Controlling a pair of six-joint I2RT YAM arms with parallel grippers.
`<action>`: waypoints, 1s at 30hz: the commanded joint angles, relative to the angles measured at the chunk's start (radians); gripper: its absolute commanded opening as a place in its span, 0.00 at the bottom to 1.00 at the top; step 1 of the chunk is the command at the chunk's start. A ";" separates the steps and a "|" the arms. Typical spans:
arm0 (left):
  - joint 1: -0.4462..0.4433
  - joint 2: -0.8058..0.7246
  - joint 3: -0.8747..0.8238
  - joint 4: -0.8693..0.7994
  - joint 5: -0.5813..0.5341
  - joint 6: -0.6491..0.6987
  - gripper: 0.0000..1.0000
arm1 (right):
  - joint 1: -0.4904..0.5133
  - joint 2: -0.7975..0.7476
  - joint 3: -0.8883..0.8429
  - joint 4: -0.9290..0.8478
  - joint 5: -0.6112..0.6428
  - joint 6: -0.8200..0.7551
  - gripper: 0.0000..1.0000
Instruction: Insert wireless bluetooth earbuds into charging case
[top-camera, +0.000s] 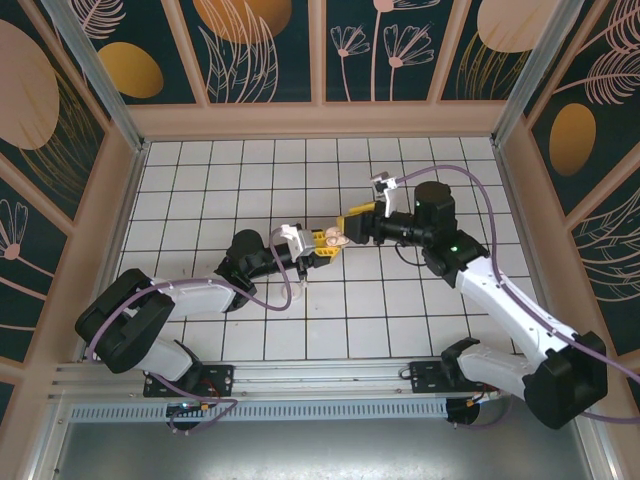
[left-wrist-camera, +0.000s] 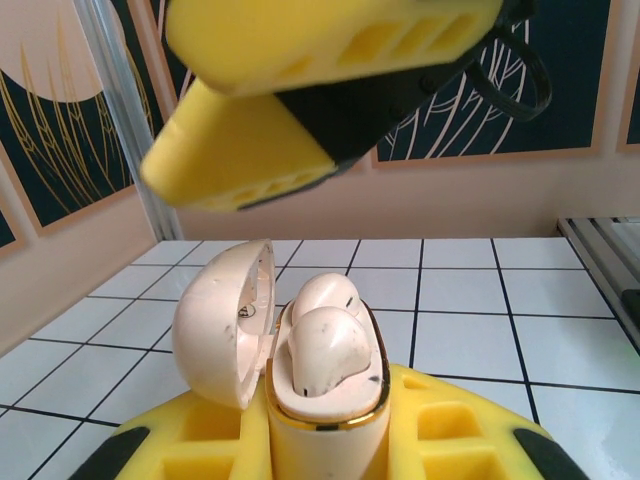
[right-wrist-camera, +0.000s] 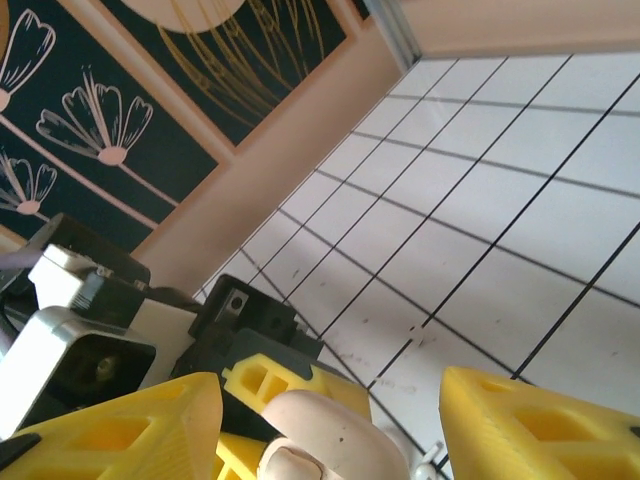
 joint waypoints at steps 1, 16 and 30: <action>-0.002 -0.029 0.023 0.044 0.025 -0.004 0.11 | -0.008 0.018 -0.009 0.021 -0.085 0.012 0.60; -0.002 -0.033 0.025 0.038 -0.010 -0.010 0.11 | -0.010 0.002 -0.049 0.014 -0.184 0.016 0.40; -0.002 -0.030 0.084 -0.122 -0.074 -0.060 0.11 | -0.085 -0.113 -0.113 0.012 0.066 0.122 0.42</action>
